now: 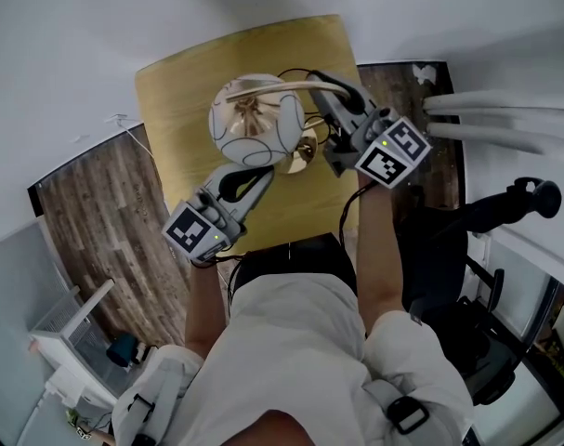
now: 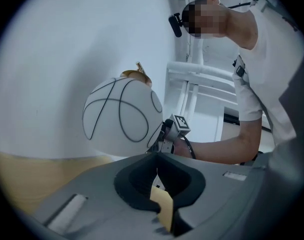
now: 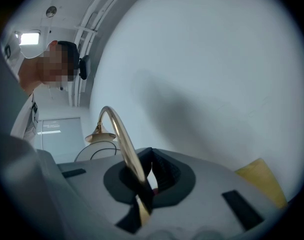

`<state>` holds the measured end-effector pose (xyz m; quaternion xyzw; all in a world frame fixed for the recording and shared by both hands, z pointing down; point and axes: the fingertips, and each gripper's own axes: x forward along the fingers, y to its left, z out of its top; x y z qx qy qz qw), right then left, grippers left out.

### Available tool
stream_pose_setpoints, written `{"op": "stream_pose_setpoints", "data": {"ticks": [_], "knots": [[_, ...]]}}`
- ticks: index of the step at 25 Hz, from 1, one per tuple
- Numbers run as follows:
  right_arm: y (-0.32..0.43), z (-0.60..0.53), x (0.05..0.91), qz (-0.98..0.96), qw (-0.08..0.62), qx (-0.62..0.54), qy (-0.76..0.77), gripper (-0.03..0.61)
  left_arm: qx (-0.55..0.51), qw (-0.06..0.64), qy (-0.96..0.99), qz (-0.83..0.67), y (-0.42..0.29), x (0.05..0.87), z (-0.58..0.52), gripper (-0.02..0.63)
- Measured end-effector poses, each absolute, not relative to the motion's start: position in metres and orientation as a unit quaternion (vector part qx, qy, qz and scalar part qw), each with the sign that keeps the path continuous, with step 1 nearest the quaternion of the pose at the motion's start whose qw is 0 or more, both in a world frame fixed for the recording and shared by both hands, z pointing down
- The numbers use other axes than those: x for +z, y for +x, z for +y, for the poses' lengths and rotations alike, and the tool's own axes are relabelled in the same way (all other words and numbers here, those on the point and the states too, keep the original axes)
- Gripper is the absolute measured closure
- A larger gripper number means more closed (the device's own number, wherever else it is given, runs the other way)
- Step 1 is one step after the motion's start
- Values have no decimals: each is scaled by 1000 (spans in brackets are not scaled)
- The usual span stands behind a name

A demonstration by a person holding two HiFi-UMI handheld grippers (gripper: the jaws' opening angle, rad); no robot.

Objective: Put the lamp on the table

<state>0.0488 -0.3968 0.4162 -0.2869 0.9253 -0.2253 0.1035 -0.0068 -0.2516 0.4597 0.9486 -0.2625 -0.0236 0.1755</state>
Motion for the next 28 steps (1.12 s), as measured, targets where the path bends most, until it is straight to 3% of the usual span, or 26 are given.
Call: {"op": "stream_pose_setpoints", "data": {"ticks": [28], "knots": [[53, -337, 411, 928, 94, -190, -306, 575, 3, 167, 960, -224, 12, 430, -188, 614]]}}
